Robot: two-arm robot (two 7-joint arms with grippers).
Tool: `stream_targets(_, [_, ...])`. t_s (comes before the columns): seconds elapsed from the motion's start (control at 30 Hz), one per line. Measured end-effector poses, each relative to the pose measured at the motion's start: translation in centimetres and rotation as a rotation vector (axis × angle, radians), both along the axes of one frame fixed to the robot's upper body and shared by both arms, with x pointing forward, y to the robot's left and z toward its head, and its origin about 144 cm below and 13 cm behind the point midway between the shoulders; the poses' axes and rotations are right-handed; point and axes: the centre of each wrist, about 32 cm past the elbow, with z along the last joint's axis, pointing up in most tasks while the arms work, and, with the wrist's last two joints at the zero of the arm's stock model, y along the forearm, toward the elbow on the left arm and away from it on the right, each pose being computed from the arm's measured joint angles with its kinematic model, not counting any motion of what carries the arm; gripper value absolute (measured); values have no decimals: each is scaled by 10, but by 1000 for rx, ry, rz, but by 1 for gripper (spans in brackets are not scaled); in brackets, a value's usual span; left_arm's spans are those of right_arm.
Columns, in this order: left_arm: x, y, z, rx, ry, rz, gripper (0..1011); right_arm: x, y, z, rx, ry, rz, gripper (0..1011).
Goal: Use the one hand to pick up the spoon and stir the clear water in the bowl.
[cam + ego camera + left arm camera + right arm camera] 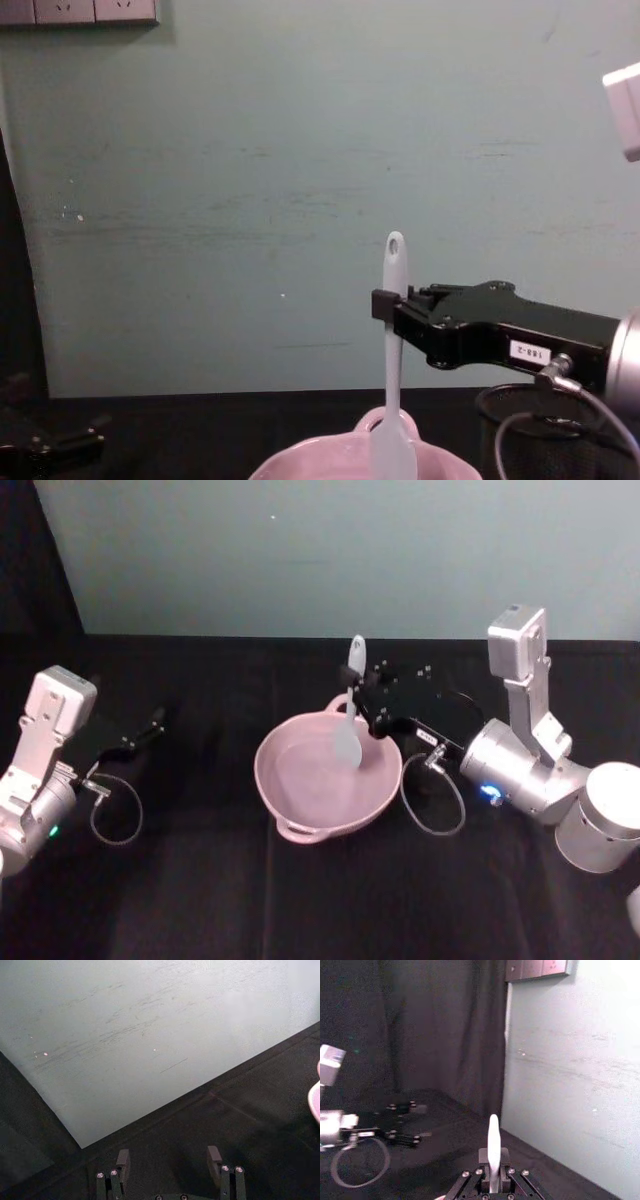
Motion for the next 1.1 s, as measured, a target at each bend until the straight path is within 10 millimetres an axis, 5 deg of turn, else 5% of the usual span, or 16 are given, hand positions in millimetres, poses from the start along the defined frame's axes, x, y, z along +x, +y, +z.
stream_targets(0.37, [0, 0, 0, 0, 0, 0, 1011, -14, 19, -7, 44, 74, 101, 118])
stream_targets(0.73, [0, 0, 0, 0, 0, 0, 1011, 7, 43, -21, 68, 46, 53, 118])
stream_targets(1.1, [0, 0, 0, 0, 0, 0, 1011, 19, 38, -26, 53, -11, -90, 118])
